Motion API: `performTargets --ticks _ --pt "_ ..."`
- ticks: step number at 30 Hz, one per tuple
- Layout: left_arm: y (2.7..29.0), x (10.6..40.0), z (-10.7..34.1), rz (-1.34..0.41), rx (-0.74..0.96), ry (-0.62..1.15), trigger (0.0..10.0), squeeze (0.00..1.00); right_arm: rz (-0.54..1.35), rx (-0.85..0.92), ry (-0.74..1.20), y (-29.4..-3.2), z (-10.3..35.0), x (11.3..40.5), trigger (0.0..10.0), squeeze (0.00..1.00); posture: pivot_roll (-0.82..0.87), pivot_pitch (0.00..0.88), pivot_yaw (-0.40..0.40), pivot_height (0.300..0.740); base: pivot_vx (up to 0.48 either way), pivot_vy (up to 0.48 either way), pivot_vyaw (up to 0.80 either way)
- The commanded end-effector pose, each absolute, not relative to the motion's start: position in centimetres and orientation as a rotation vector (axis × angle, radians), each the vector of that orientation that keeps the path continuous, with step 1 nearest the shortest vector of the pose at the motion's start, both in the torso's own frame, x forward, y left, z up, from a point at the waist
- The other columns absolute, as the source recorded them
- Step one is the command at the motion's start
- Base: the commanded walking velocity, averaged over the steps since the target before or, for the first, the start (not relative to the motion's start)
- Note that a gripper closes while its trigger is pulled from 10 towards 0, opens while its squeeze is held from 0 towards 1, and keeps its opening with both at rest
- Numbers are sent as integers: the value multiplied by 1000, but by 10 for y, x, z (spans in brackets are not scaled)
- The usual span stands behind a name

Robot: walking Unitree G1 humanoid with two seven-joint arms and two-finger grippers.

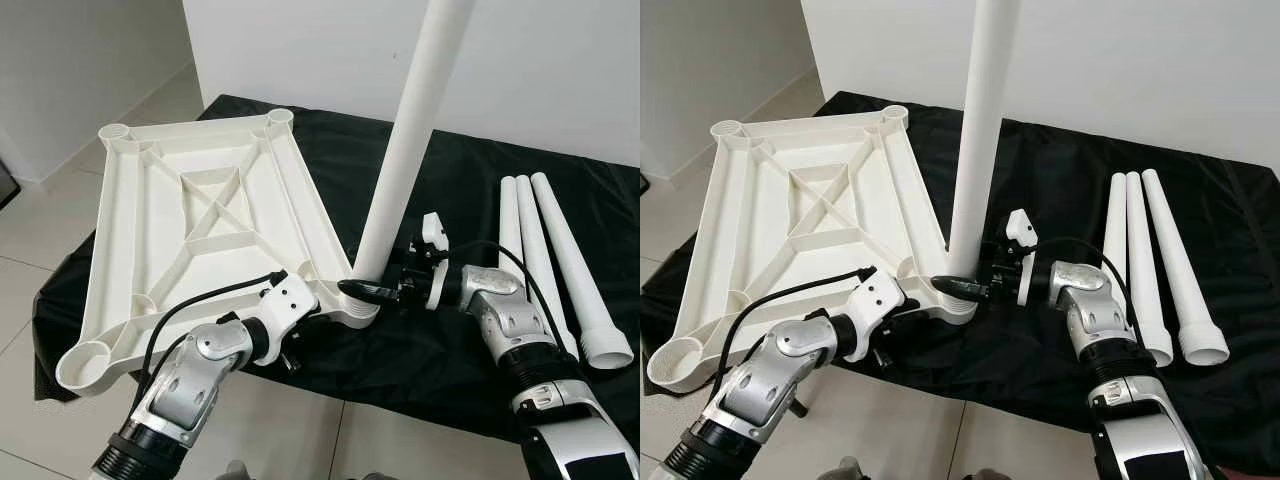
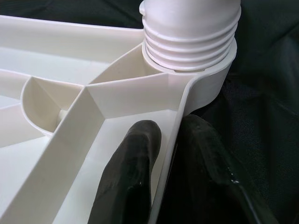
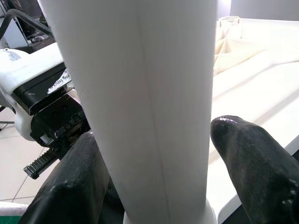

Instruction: Building children table

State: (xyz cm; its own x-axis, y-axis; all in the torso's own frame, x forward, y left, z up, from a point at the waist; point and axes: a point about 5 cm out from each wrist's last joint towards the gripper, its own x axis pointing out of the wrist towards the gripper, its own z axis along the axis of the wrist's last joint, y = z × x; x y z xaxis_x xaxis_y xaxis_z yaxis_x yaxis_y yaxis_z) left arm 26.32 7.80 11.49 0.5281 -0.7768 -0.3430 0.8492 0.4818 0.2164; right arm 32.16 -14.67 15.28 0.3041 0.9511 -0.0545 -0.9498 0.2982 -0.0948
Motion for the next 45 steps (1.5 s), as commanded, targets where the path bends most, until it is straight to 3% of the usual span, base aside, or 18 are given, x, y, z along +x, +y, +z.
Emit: performTargets --ticks 1,5,6,7,8,13,14,15,16,45 --pt "71 254 106 -1074 386 255 10000 0 1263 -115 -19 -147 153 321 10000 0 -24 0 -3 740 0 0 0" --pt "71 254 106 -1071 378 261 10000 0 1263 -115 -19 -146 153 321 10000 0 -24 0 -3 740 0 0 0" --pt "71 254 106 -1072 373 264 10000 114 1263 -115 -19 -146 153 321 10000 0 -24 0 -3 740 0 0 0" --pt "71 254 106 -1073 359 268 10000 675 1262 -115 -20 -146 153 321 10000 0 -24 0 -3 740 0 0 0" --pt "71 254 106 -1074 346 272 10000 1000 1262 -116 -20 -146 153 321 10000 0 -25 0 -2 740 0 0 0" --pt "71 253 106 -1080 367 272 10000 1000 1261 -117 -19 -146 153 321 10000 0 -25 0 -2 740 0 0 0" --pt "71 253 106 -1082 379 270 10000 765 1260 -119 -19 -146 153 321 10000 0 -25 0 -2 740 0 0 0" --pt "71 253 106 -1082 379 270 10000 765 1260 -119 -19 -146 153 321 10000 0 -25 0 -2 740 0 0 0" --pt "71 253 105 -1081 386 269 10000 0 1260 -119 -19 -146 153 321 10000 0 -25 0 -1 740 0 0 0" --pt "74 255 106 -1109 423 272 10000 0 1255 -122 -31 -145 154 323 10000 0 -28 0 5 740 0 0 0"
